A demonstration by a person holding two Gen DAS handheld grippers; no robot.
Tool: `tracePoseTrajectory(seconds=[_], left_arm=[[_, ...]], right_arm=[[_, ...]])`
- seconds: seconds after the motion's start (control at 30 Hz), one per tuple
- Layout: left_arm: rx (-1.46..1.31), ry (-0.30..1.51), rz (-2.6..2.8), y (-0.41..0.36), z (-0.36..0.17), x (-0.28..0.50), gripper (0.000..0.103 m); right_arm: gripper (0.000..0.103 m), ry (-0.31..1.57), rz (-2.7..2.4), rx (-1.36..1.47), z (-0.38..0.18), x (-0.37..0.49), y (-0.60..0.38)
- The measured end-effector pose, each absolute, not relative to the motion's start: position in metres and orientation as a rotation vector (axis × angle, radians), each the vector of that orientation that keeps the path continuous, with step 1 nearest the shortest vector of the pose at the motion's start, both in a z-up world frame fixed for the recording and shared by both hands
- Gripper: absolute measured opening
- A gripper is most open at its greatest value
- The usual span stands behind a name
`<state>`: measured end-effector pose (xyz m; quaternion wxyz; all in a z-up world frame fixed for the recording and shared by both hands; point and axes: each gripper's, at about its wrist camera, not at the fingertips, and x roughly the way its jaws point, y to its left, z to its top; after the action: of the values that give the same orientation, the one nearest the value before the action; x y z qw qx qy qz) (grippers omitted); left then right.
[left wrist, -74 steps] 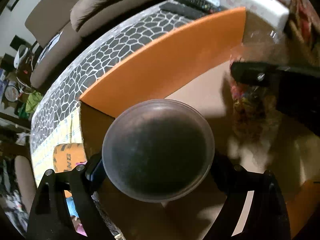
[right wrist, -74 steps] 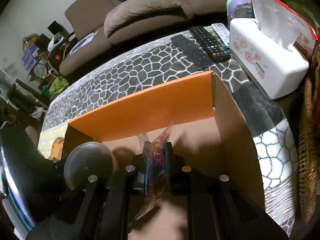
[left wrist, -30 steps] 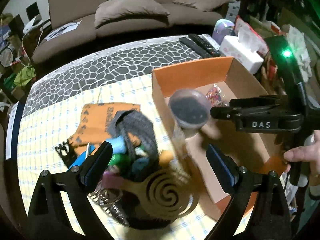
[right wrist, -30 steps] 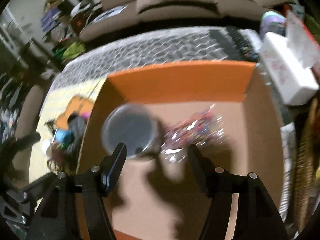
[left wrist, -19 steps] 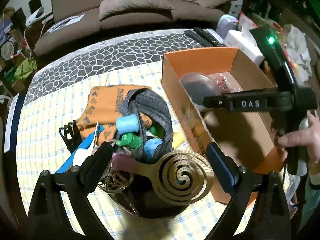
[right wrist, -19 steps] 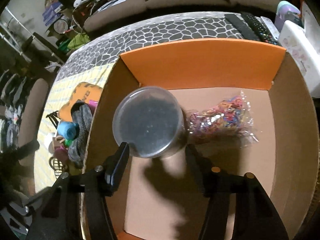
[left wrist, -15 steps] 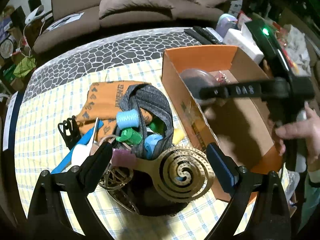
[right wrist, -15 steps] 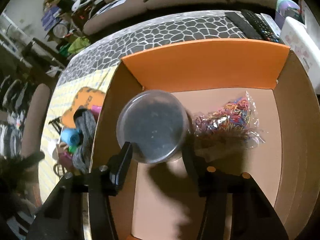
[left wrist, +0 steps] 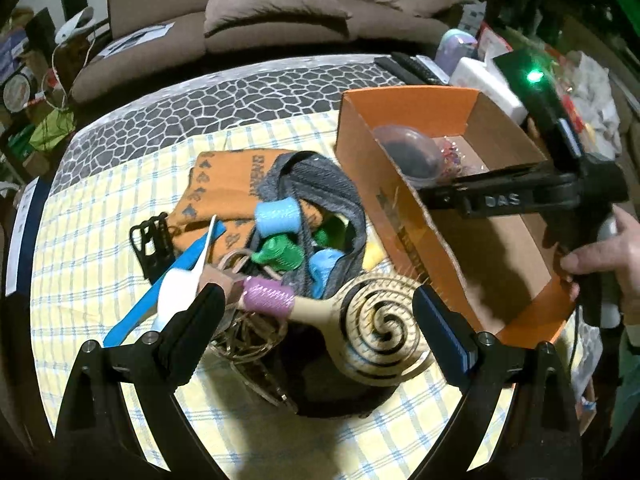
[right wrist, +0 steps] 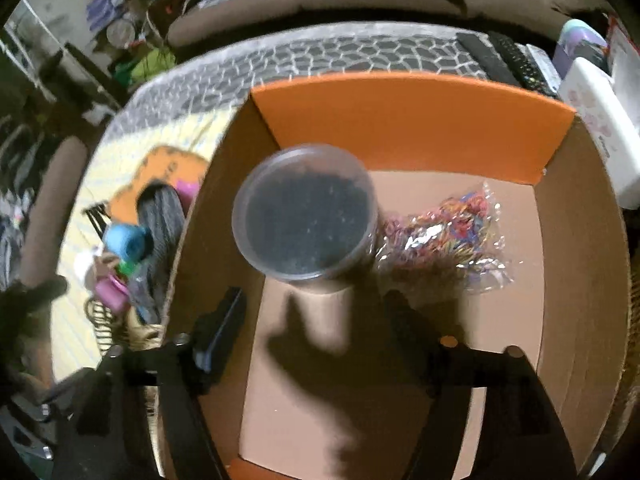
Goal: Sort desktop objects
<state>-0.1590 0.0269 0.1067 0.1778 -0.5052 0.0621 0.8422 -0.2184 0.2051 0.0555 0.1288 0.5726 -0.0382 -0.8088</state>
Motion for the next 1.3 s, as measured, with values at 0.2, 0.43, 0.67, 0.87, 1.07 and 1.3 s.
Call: tracePoseTrajectory(seconds=[0.2,0.43,0.67,0.87,1.07,1.3], left_arm=[[-1.420,0.226,2.408,0.009,0.106,-0.150,0.094],[-1.439,0.201,2.394,-0.001,0.096,-0.144,0.094],[-1.461,0.156,2.409,-0.026,0.090,-0.133,0.094],[-1.462,0.114,2.462,-0.060,0.091,-0.115,0.094],[-1.459,0.011,2.507,-0.094,0.089,-0.102,0.094],[-1.447,-0.163,2.528,-0.121,0.081,-0.099,0.094]], right_arm=[[0.047,-0.140,-2.370,1.655,0.047,-0.232,0.196],[0.043,-0.216,-2.380,1.622,0.051,-0.240,0.200],[0.050,-0.181,-2.415,1.589,0.081,-0.215,0.202],[0.065,-0.132,-2.416,1.465,0.122,-0.178,0.175],[0.074,-0.083,-2.421,1.354,0.151,-0.142,0.133],[0.075,-0.149,-2.422,1.310,0.141,-0.117,0.088]])
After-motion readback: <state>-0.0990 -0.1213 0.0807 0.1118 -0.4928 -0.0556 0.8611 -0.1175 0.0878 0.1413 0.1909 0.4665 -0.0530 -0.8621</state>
